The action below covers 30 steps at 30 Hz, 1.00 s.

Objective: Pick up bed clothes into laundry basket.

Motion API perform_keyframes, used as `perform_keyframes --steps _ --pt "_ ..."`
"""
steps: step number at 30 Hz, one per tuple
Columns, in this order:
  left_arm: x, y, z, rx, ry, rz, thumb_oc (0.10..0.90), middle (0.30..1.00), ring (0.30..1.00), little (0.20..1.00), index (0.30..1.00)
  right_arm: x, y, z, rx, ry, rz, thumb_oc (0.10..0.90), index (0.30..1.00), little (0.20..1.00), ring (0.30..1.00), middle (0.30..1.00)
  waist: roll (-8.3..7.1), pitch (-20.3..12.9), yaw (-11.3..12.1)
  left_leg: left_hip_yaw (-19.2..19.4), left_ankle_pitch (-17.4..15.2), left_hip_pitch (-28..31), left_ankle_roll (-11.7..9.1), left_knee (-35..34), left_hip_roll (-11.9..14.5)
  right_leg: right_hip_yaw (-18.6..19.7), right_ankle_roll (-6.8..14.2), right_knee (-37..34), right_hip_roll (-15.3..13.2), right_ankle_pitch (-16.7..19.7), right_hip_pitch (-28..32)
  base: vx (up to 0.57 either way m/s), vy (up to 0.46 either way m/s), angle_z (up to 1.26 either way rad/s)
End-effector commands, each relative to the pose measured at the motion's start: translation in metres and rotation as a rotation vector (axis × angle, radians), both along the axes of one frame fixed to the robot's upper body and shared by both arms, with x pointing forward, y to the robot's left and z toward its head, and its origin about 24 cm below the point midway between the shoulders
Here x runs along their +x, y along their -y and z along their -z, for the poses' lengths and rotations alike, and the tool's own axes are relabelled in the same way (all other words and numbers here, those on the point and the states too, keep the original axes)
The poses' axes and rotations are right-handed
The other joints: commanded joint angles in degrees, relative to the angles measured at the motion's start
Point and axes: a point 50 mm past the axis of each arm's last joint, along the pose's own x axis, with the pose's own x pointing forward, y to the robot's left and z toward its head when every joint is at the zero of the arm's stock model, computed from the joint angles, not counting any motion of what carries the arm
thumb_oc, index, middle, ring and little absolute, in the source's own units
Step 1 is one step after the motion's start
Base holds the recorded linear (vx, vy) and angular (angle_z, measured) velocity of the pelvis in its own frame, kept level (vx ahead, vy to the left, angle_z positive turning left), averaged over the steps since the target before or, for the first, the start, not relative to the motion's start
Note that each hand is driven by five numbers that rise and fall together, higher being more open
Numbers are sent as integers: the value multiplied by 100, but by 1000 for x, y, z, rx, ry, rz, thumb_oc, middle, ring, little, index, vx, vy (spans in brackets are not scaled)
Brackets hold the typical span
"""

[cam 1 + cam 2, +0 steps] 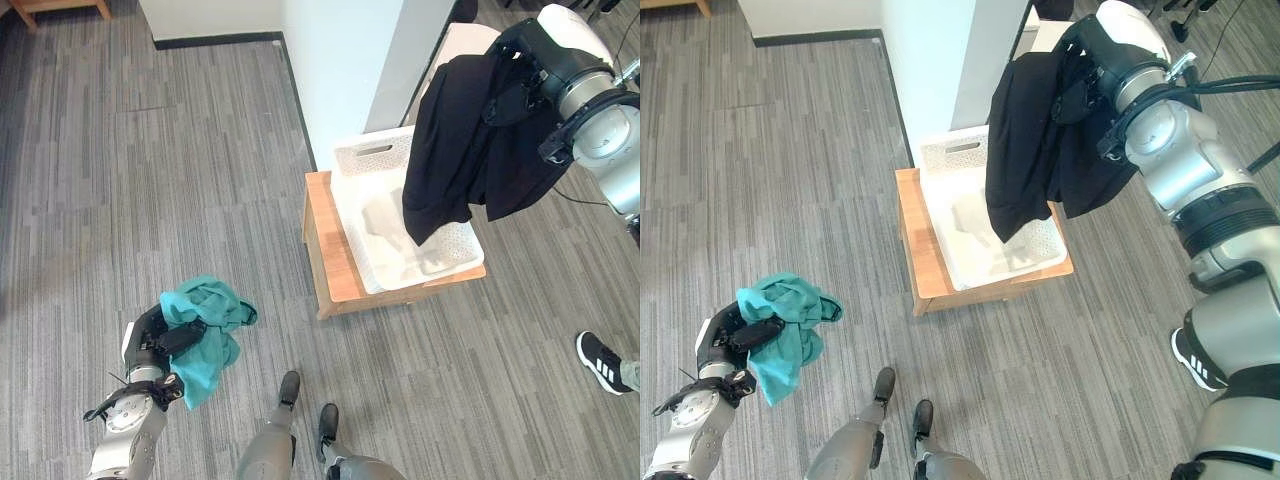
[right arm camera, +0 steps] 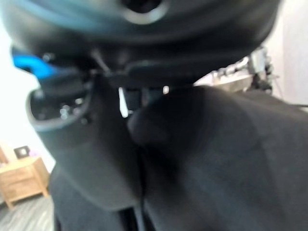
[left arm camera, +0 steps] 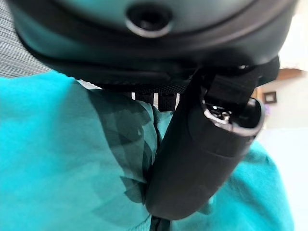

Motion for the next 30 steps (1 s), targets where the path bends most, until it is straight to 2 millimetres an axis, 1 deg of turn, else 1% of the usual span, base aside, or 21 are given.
perform_keyframes --steps 1,4,6,7,9,10,12,13,16,17,19,20,21,22,23,24,25,26,27,28,30 --pt "7 -19 -57 141 251 -3 400 300 300 300 300 -31 -11 -100 29 374 12 400 300 300 300 300 -222 -135 171 -28 -302 -9 -356 -46 -9 -21 771 26 -944 242 -314 -25 -2 12" --pt "7 -20 -56 135 254 -22 400 300 300 300 300 -23 -13 -94 64 359 21 400 300 300 300 300 -213 -32 274 -100 -288 -80 -353 -32 -28 -61 767 26 -947 234 -369 -4 1 2" --pt "9 -19 -57 130 262 -25 400 300 300 300 300 -15 -15 -85 81 334 31 400 300 300 300 300 -195 10 327 -136 -284 -114 -350 -26 -33 -90 759 24 -940 225 -387 -4 -6 7" --pt "9 -19 -57 130 262 -25 400 300 300 300 300 -15 -15 -85 81 334 31 400 300 300 300 300 -196 9 326 -137 -284 -115 -350 -26 -33 -90 759 24 -941 225 -387 1 -10 14" --pt "11 -15 -58 117 275 -21 400 300 300 300 300 -4 -11 -67 106 280 73 400 300 300 300 300 -155 66 420 -196 -279 -156 -347 -17 -55 -111 748 21 -938 207 -404 0 -14 14" --pt "11 -15 -58 117 275 -21 400 300 300 300 300 -4 -11 -66 106 280 73 400 300 300 300 300 -155 65 419 -196 -278 -157 -347 -17 -55 -111 748 21 -938 207 -405 1 -11 10" --pt "12 -13 -60 105 292 -22 400 300 300 300 300 6 -5 -45 111 212 124 400 300 300 300 300 -100 95 479 -241 -270 -178 -344 -12 -75 -132 740 22 -943 195 -414 12 -6 10" --pt "11 -12 -61 94 309 -25 400 300 300 300 300 10 4 -29 106 159 179 400 300 300 300 300 -38 121 534 -283 -263 -190 -340 -7 -101 -160 736 21 -944 185 -408 15 -4 11" --pt "8 -14 -62 87 317 -41 400 300 300 300 300 18 17 7 70 48 254 400 300 300 300 300 64 163 620 -332 -259 -215 -340 1 -116 -192 731 16 -952 168 -414 6 -6 13" --pt "8 -14 -62 88 316 -41 400 300 300 300 300 18 17 7 70 47 254 400 300 300 300 300 62 158 619 -333 -260 -214 -341 0 -116 -193 730 15 -951 168 -413 3 -8 9" --pt "3 -19 -60 86 308 -68 400 300 300 300 300 22 18 34 40 -34 275 400 300 300 300 300 152 192 669 -363 -249 -236 -342 2 -126 -223 730 11 -953 154 -431 -5 -10 7" --pt "2 -21 -59 87 306 -79 400 300 300 300 300 23 18 44 32 -57 275 400 300 300 300 300 185 203 676 -370 -248 -236 -343 1 -133 -227 731 11 -957 150 -441 -4 -4 5" --pt "2 -21 -59 89 305 -79 400 300 300 300 300 23 18 45 33 -58 276 400 300 300 300 300 180 197 678 -372 -249 -236 -343 0 -133 -228 731 11 -957 150 -441 0 0 0" --pt "1 -23 -59 92 303 -86 400 300 300 300 300 25 14 51 14 -82 262 400 300 300 300 300 202 208 684 -372 -246 -234 -346 -1 -135 -230 730 11 -958 148 -447 0 0 0" --pt "1 -24 -58 89 298 -89 400 300 300 300 300 28 7 64 -18 -133 236 400 300 300 300 300 238 221 700 -375 -244 -237 -350 -1 -140 -224 729 11 -961 140 -450 0 0 0" --pt "1 -24 -58 90 298 -89 400 300 300 300 300 28 7 64 -18 -134 236 400 300 300 300 300 237 219 701 -375 -244 -237 -350 -1 -140 -224 729 11 -961 140 -451 -3 -4 -4" --pt "2 -23 -57 86 297 -87 400 300 300 300 300 29 2 68 -19 -157 216 400 300 300 300 300 251 218 697 -367 -241 -236 -355 -2 -138 -218 725 11 -959 138 -449 -2 -9 -4" --pt "4 -22 -58 90 299 -79 400 300 300 300 300 30 -2 72 -7 -172 197 747 820 820 820 820 253 218 688 -359 -240 -233 -358 -4 -139 -205 721 11 -956 138 -450 0 0 0" --pt "10 -20 -63 99 314 -59 400 300 300 300 300 33 -12 75 33 -195 144 800 900 900 900 900 264 212 671 -342 -241 -219 -367 -10 -139 -191 717 11 -951 130 -444 0 0 0" --pt "10 -20 -63 99 314 -59 400 300 300 300 300 33 -12 74 33 -195 144 800 900 900 900 900 265 214 672 -341 -242 -218 -367 -10 -139 -191 717 11 -951 130 -444 0 0 0" --pt "14 -18 -68 102 335 -47 400 300 300 300 300 33 -30 66 65 -157 52 800 900 900 900 900 255 206 641 -333 -240 -199 -374 -20 -134 -165 711 11 -937 121 -442 0 0 0"
